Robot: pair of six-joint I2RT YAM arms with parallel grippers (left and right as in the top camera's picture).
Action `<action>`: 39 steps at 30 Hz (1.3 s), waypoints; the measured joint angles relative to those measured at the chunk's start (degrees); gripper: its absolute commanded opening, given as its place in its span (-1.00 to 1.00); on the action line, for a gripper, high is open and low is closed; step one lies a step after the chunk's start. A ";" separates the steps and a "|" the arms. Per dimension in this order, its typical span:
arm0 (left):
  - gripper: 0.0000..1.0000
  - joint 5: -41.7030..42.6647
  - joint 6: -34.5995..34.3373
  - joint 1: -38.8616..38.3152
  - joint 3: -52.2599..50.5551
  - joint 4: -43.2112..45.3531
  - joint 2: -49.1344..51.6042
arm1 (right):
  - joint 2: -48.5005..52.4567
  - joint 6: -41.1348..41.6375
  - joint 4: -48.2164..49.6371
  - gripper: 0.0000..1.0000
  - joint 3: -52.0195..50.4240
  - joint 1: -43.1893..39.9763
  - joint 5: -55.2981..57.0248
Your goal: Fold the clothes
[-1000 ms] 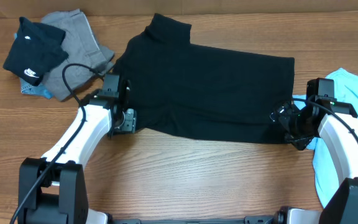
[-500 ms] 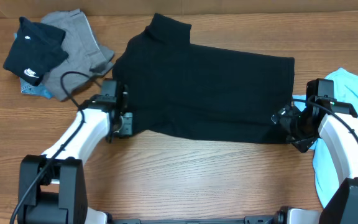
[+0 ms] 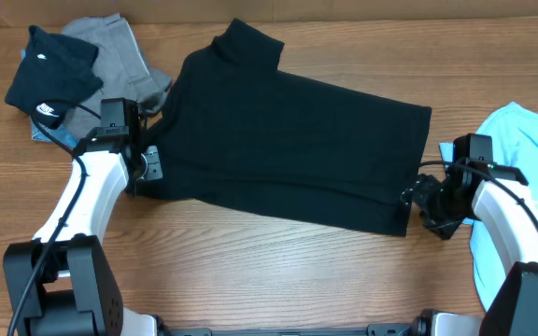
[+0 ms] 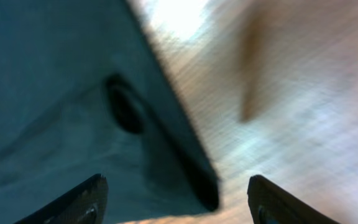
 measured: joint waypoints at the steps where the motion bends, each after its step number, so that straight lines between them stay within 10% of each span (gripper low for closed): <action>1: -0.92 0.02 0.09 0.00 0.00 0.22 0.00 | 0.00 -1.38 1.25 0.37 -0.66 0.00 -1.38; 5: -0.86 0.90 0.13 0.00 0.00 0.72 0.00 | 0.04 -6.08 4.46 0.30 -1.29 0.00 -5.97; 15: 0.21 2.16 1.01 0.02 0.00 0.81 0.00 | 1.42 -5.92 9.92 0.15 -1.33 2.43 -8.85; 28: 0.30 4.59 1.18 0.02 0.00 0.74 0.00 | 6.82 -2.93 12.90 -0.92 -1.36 4.17 -9.01; 39: 0.30 4.76 1.16 0.00 0.00 0.70 0.00 | 6.21 -2.49 11.13 -0.92 1.73 4.17 -6.82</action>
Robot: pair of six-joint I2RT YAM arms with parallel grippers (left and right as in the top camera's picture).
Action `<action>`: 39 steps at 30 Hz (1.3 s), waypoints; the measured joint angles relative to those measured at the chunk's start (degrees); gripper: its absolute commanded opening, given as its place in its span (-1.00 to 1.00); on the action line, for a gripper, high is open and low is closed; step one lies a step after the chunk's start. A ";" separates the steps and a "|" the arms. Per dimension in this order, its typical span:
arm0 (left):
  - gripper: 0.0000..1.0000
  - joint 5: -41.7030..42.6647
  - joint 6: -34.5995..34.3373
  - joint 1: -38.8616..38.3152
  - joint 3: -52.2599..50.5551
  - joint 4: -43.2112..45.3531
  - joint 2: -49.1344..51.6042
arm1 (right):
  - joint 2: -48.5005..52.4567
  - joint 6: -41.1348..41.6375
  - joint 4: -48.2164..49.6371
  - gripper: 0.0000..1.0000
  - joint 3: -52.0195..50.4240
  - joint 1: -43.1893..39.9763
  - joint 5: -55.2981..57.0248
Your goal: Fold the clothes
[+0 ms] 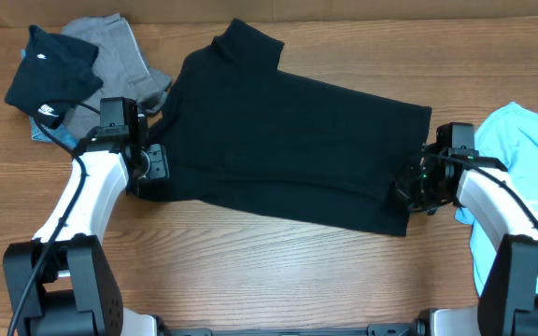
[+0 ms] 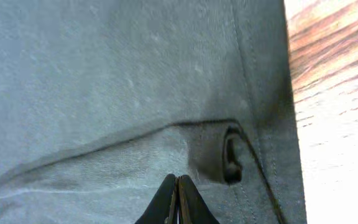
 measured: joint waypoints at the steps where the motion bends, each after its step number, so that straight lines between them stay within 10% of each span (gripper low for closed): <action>1: 0.30 0.00 0.00 0.00 0.00 -0.02 0.00 | -0.20 0.02 -0.22 -0.92 0.15 0.00 0.26; 4: 0.32 0.00 0.00 0.00 0.00 -0.04 0.00 | -0.35 0.17 -1.25 0.06 0.26 0.02 1.70; 5: 0.32 0.00 0.02 0.02 0.00 -0.09 0.00 | -0.35 0.31 -1.95 0.08 0.26 0.00 2.25; 22: 0.32 0.00 0.02 0.02 0.00 -0.17 0.00 | -0.39 0.22 2.62 -0.30 -2.95 0.00 3.67; 29: 0.31 0.00 0.00 0.02 0.00 -0.20 0.00 | -0.39 0.46 3.58 -0.92 -3.06 0.00 3.21; 39: 0.32 0.00 0.00 0.02 0.00 -0.37 0.00 | -0.42 0.15 4.04 -0.92 -2.56 0.00 3.21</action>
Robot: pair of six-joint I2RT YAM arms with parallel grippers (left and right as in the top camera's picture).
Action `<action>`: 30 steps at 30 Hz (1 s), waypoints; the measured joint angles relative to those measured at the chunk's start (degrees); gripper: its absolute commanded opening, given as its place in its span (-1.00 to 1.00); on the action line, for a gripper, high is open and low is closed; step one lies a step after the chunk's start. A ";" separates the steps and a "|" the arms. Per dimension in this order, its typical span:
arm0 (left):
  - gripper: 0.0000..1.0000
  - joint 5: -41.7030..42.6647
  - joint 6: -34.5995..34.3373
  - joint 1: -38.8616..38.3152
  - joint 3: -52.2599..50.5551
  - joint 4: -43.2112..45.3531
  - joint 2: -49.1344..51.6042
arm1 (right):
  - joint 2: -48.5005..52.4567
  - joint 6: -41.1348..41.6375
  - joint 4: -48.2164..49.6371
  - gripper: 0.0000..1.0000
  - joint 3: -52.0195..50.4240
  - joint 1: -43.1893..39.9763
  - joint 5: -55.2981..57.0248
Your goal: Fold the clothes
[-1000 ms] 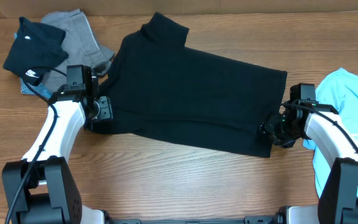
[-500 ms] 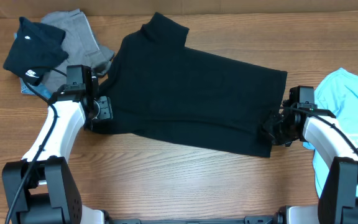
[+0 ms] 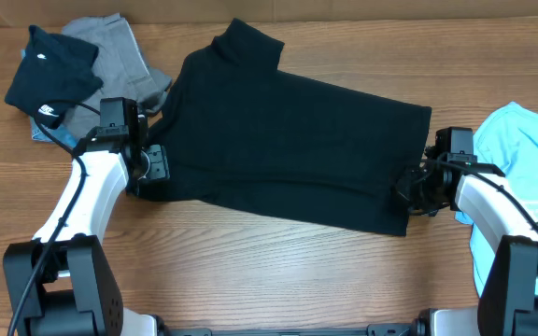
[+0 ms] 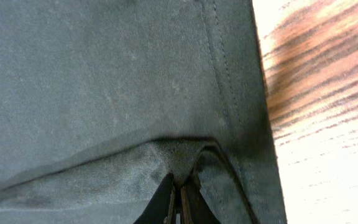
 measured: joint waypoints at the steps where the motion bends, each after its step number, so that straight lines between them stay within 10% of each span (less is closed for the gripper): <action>1: 0.32 0.00 0.00 -0.02 0.00 0.00 0.00 | -0.09 0.04 -0.48 -0.92 0.28 0.00 -0.02; 20: 0.61 1.73 0.02 -0.02 0.63 -0.04 0.00 | -8.41 6.99 -13.81 -0.92 8.44 0.04 12.39; 30: 0.64 17.31 9.09 -0.37 1.97 -2.60 0.00 | -4.44 9.53 -12.96 -0.92 8.44 0.04 14.62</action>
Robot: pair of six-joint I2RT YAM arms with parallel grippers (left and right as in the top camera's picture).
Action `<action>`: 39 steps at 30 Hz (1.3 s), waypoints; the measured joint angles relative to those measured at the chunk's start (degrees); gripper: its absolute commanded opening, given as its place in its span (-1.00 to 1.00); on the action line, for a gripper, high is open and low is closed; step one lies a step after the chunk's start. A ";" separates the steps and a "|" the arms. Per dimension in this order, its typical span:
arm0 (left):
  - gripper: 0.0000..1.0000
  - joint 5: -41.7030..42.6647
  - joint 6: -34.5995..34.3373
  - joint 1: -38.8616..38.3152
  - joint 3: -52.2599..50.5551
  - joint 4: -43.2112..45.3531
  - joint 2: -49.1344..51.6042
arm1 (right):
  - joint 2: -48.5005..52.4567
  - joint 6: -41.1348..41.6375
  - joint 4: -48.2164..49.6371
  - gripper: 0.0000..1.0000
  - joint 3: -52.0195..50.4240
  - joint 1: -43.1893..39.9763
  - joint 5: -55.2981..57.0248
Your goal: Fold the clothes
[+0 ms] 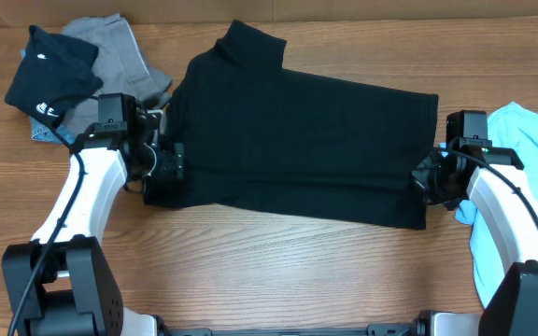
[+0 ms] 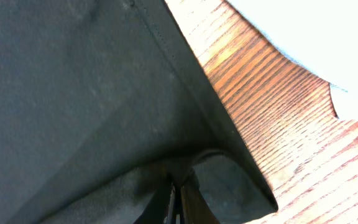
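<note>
A black T-shirt (image 1: 297, 140) lies spread flat across the middle of the wooden table, its collar toward the left and its hem toward the right. My right gripper (image 1: 431, 179) is shut on the black T-shirt's hem (image 2: 229, 155) near the lower right corner, and the cloth bunches up between its closed fingers (image 2: 178, 202). My left gripper (image 1: 162, 168) sits at the shirt's left edge near the lower sleeve; its jaws are hidden in the dark cloth, so I cannot tell how they stand.
A light blue garment (image 1: 530, 159) lies at the right edge beside my right arm. At the back left sit a folded dark navy garment (image 1: 49, 70) and a grey one (image 1: 115, 47). Bare wooden table (image 1: 278, 271) runs along the front.
The black T-shirt has shifted to the right; its right hem is now further right and straighter. Both grippers have moved right with it, the right one still shut on the hem.
First my right gripper stood open at the shirt's lower right corner. Then it was shut on the hem cloth there and stayed shut. Now the shirt lies further right and flatter, with both grippers displaced rightward.
</note>
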 measured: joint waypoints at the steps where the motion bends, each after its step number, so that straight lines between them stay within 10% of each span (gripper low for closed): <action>1: 0.66 1.11 0.98 -0.46 0.00 -0.04 0.00 | 0.00 0.02 0.07 -0.92 0.00 0.00 0.04; 14: 0.61 -1.53 2.95 -6.78 0.13 14.32 4.66 | 0.00 0.39 -0.57 -0.92 0.00 0.00 0.13; 39: -0.38 -1.60 -1.40 -10.73 0.17 23.80 13.40 | 0.00 0.42 -0.81 -0.92 0.00 0.00 0.11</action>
